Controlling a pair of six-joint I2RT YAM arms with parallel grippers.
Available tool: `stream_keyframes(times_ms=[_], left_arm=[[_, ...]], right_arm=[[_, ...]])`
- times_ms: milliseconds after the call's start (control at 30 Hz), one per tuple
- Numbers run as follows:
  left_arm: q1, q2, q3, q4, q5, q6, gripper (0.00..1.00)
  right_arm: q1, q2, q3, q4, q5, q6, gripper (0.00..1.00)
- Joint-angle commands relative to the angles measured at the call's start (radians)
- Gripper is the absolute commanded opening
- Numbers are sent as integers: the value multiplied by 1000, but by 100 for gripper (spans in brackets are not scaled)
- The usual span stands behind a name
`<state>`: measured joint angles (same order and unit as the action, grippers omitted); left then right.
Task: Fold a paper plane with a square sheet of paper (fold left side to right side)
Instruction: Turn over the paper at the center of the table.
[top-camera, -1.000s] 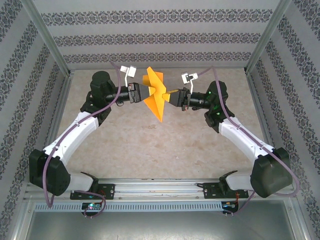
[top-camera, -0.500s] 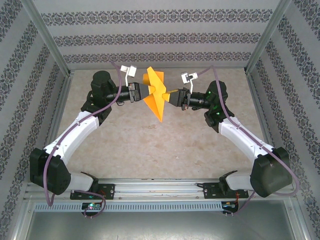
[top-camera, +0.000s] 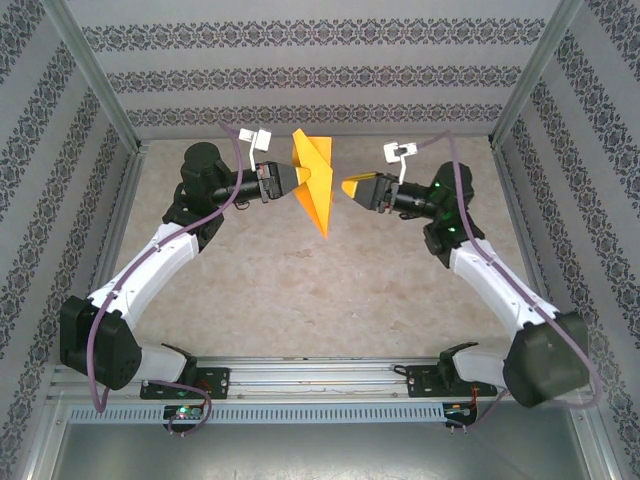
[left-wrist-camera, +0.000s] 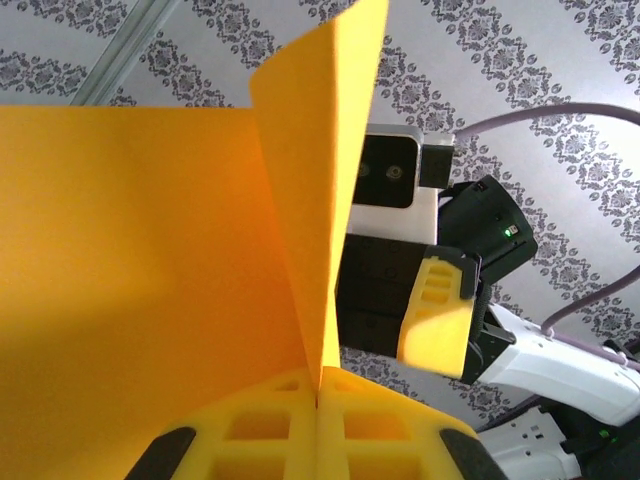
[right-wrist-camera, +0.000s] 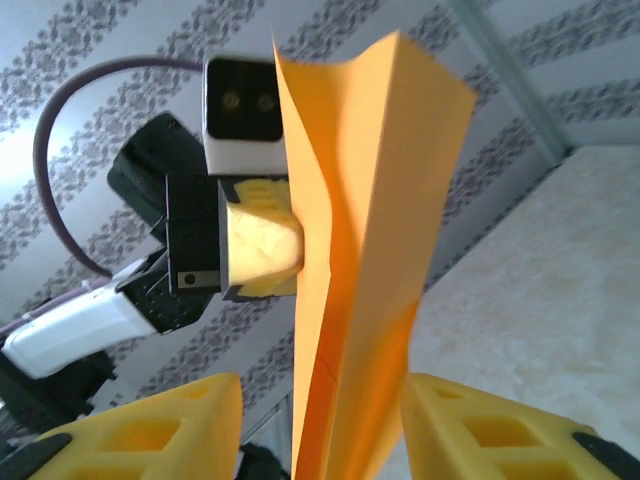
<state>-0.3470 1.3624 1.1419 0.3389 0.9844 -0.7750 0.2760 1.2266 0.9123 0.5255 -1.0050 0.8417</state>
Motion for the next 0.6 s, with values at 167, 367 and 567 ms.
stream_keyframes(times_ms=[167,367,567], left_arm=[[-21,-2,-4,78,-11,-7,5],[-29,10,-2,84,-13,-10,5],[-37,23,1,84,-11,-10,5]], right_arm=[[2,-120,-104,-196,102,-62,70],[99,-103,-108,-167,136,-62,82],[153,-31,-37,-122,129,-62,75]])
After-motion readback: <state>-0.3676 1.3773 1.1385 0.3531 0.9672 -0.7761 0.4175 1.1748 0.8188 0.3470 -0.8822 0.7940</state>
